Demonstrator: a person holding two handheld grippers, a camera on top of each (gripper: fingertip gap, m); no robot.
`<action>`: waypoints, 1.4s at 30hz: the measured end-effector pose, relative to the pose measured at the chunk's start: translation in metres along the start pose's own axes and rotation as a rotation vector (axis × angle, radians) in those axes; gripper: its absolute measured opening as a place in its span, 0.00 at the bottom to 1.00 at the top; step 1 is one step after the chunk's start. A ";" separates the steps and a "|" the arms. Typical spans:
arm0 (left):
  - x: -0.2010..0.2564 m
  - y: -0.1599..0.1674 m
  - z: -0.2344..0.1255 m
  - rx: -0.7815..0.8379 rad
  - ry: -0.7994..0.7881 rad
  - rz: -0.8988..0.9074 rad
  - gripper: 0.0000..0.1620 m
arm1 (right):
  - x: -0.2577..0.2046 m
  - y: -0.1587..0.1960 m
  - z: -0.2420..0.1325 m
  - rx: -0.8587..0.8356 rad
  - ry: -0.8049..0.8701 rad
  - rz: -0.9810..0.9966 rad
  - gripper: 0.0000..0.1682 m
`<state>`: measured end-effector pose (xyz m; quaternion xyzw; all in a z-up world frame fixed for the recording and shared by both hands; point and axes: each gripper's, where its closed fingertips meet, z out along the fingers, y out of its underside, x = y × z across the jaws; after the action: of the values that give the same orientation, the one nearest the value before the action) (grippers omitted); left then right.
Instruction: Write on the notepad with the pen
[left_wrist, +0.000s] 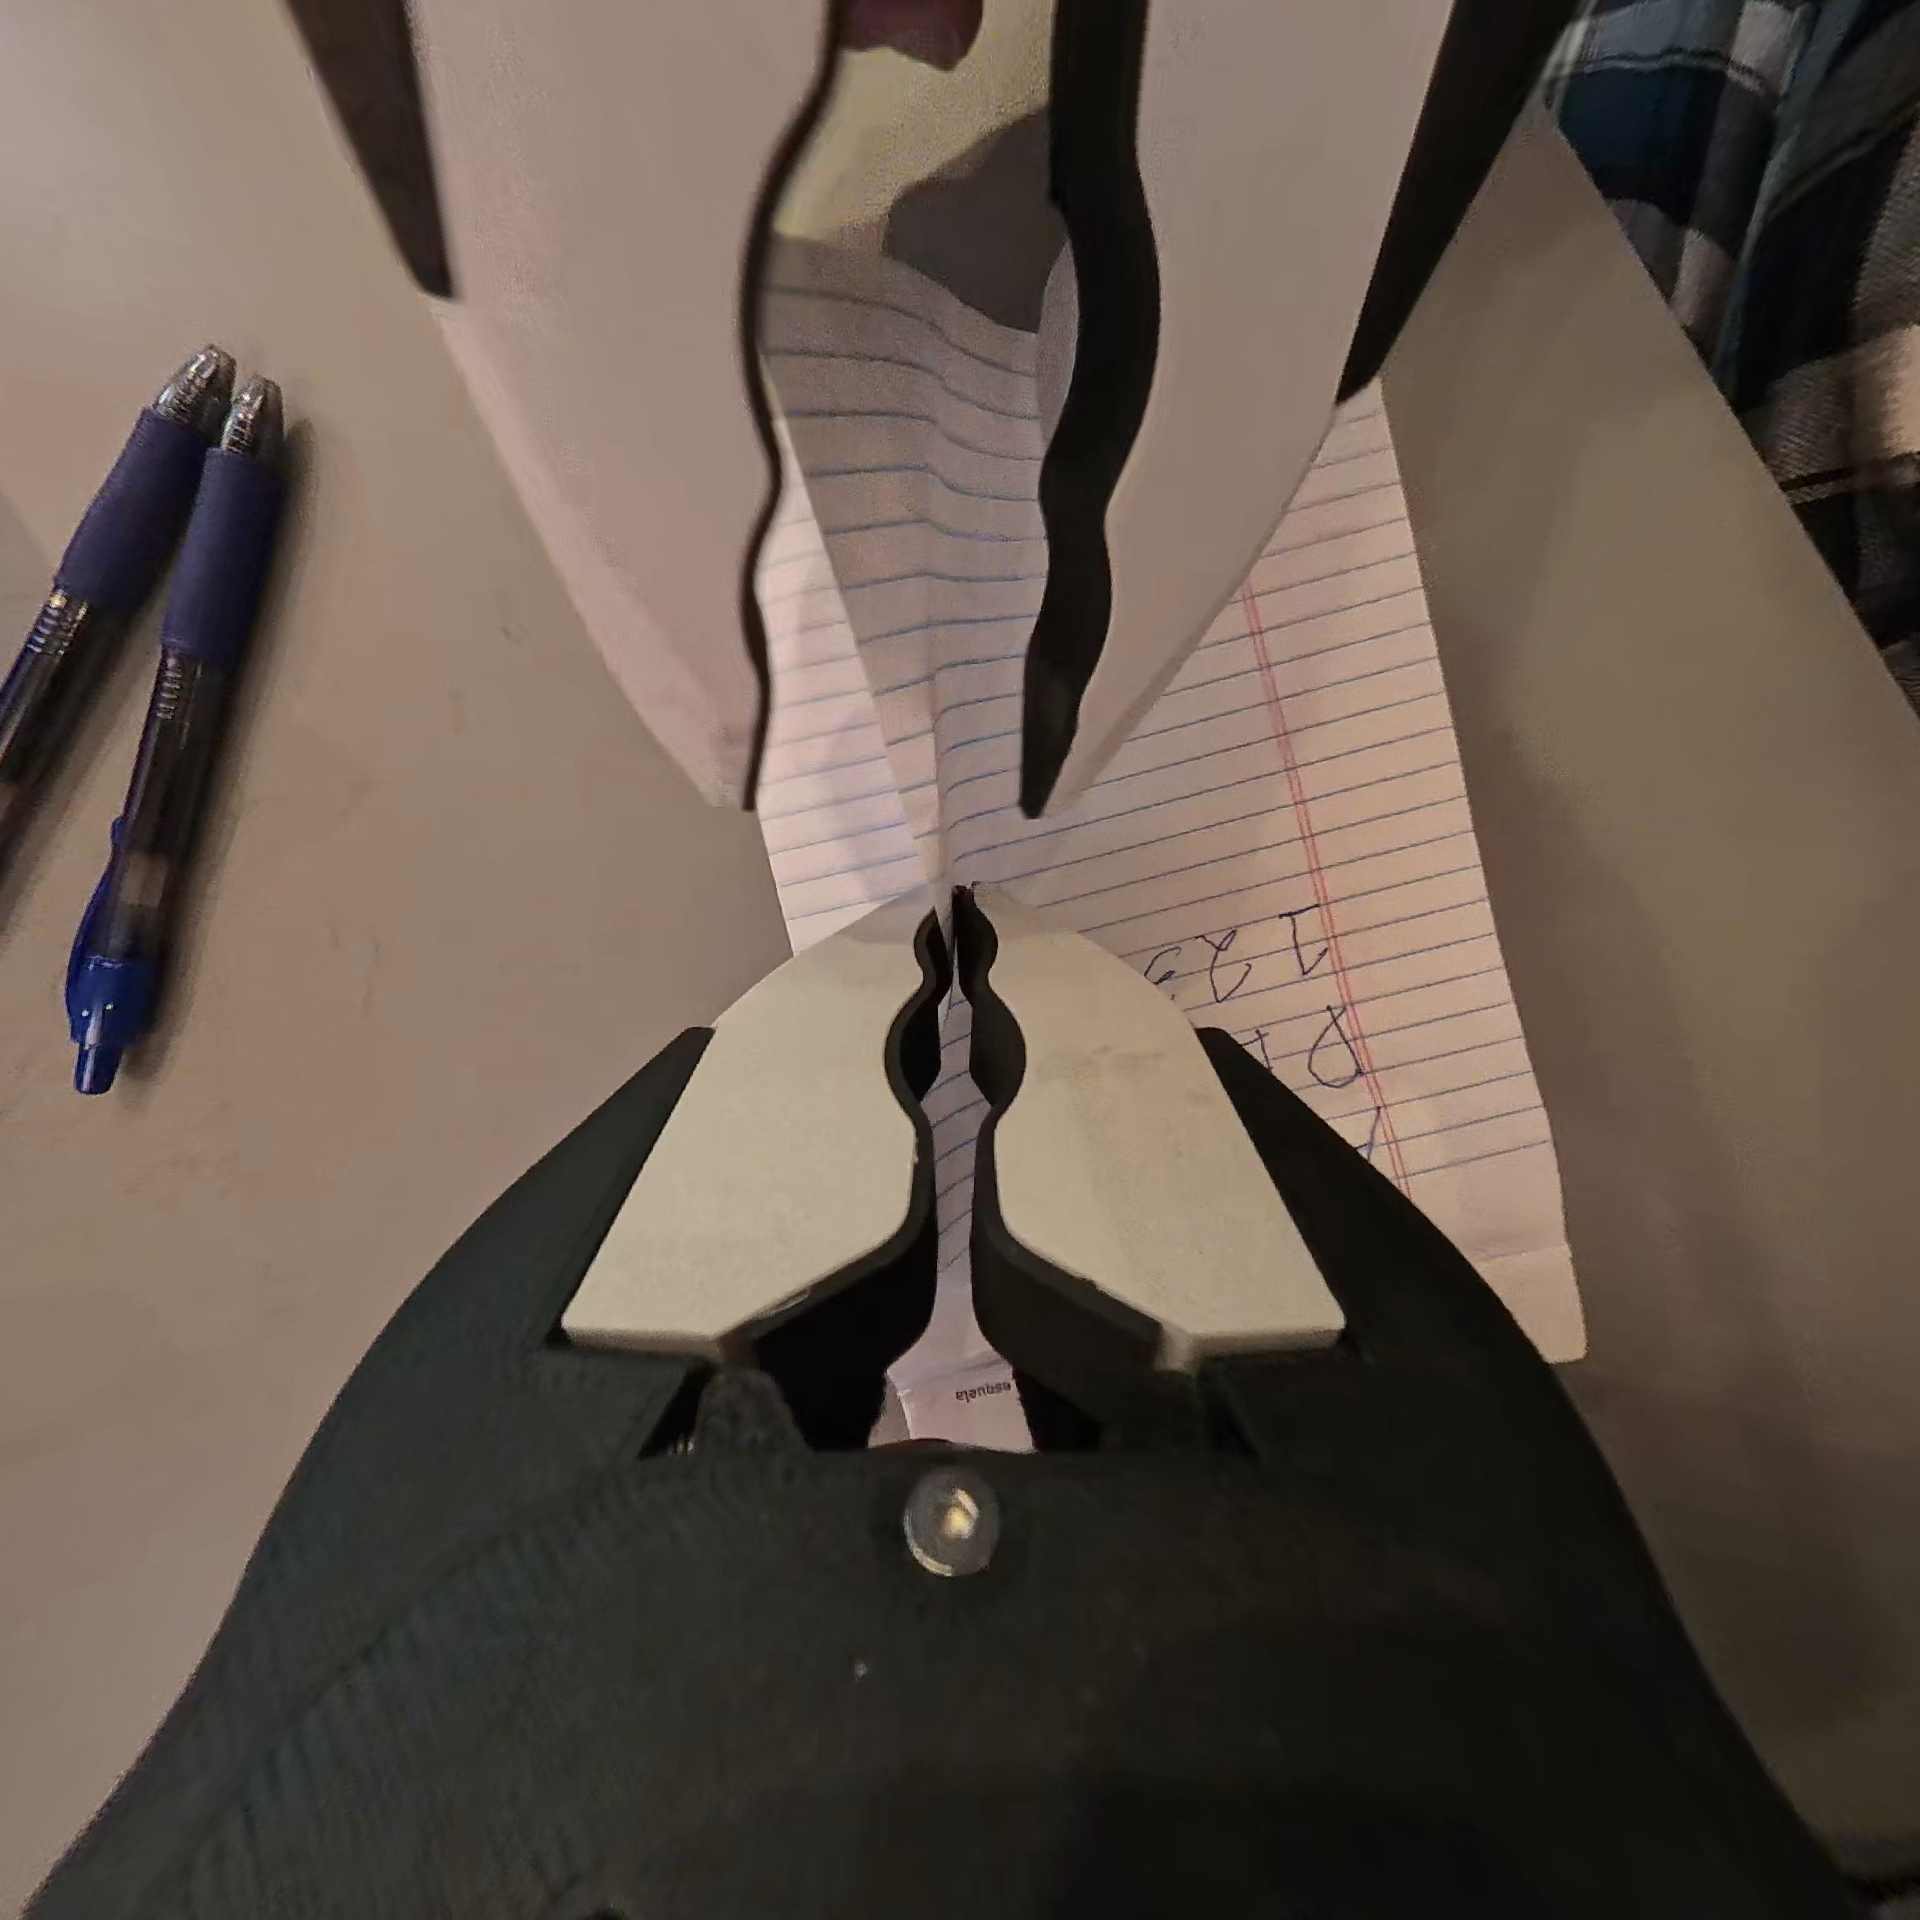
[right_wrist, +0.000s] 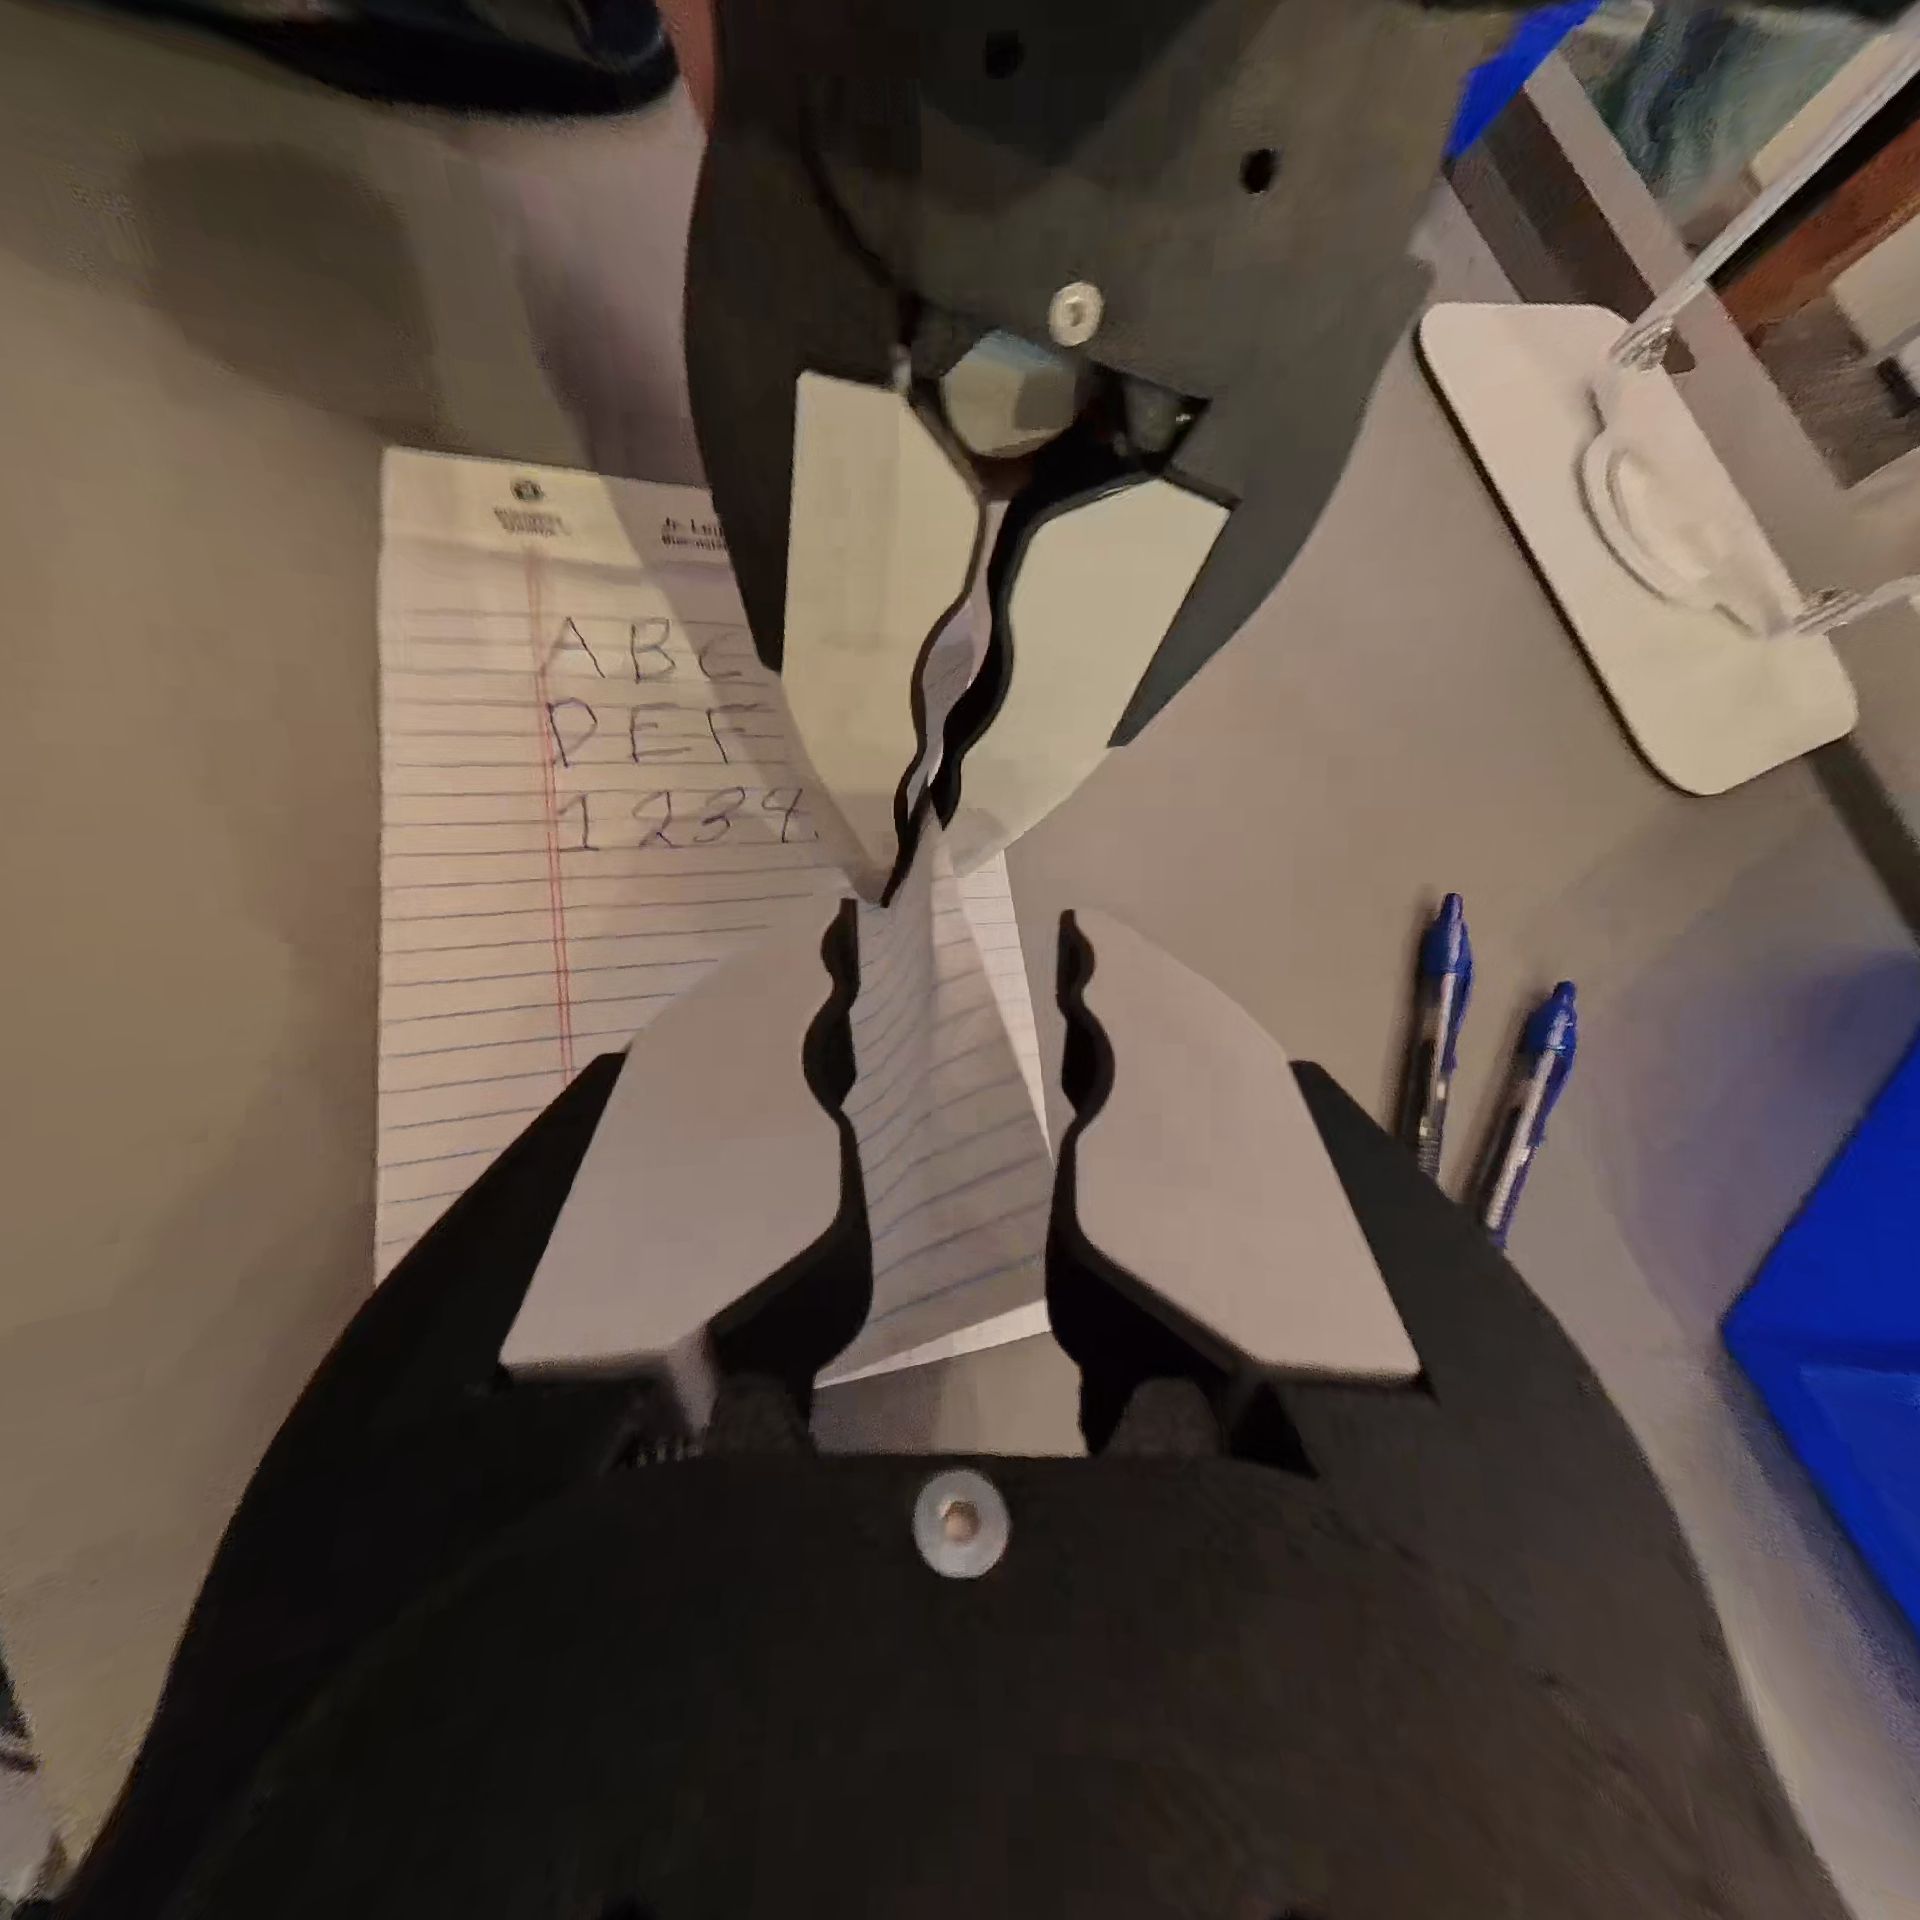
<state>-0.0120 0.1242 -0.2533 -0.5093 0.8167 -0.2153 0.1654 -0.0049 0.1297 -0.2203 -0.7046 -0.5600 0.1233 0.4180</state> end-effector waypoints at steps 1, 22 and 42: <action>-0.001 0.001 0.000 -0.010 -0.010 0.009 0.00 | 0.000 -0.001 -0.002 0.015 -0.038 0.049 0.25; 0.009 0.024 -0.007 -0.047 0.132 -0.106 0.07 | -0.013 0.011 -0.006 -0.022 -0.393 0.320 0.00; 0.006 0.024 -0.002 -0.143 0.066 -0.070 0.00 | -0.013 0.008 0.011 -0.183 -0.381 0.249 0.12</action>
<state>-0.0335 0.1281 -0.2641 -0.5405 0.8168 -0.1789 0.0939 -0.0109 0.1228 -0.2367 -0.7671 -0.5464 0.2535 0.2208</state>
